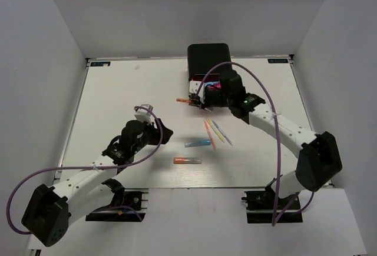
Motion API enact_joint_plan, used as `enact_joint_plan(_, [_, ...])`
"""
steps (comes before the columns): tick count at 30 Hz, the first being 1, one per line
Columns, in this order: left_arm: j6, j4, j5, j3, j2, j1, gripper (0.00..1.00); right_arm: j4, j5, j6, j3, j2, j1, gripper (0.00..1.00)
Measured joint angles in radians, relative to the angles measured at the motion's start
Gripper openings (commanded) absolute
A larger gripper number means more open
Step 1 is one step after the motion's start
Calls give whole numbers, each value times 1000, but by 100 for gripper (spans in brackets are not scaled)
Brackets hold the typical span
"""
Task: Sort the stationery into containers
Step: Pick up the stationery from the center of the board, then place the stationery in the drawer.
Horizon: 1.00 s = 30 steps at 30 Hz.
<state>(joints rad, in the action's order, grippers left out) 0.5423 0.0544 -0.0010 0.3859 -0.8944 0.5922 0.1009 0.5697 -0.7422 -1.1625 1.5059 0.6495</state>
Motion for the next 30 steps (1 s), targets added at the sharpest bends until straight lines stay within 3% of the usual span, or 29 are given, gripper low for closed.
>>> enact_joint_plan(4, [-11, 46, 27, 4, -68, 0, 72, -55, -67, 20, 0, -51, -18, 0])
enact_joint_plan(11, [-27, 108, 74, 32, -173, 0, 72, -136, -241, 21, 2, -39, -80, 0])
enact_joint_plan(16, [-30, 144, 88, 54, -191, 4, 72, -158, -282, -2, 1, 0, -134, 0])
enact_joint_plan(19, [-30, 157, 92, 55, -191, 7, 72, -157, -279, -12, -1, 27, -160, 7])
enact_joint_plan(25, [-30, 160, 94, 55, -191, 7, 72, -146, -272, -22, -28, 88, -196, 42])
enact_joint_plan(30, [-30, 161, 94, 55, -191, 7, 72, -148, -251, -22, -54, 95, -212, 47])
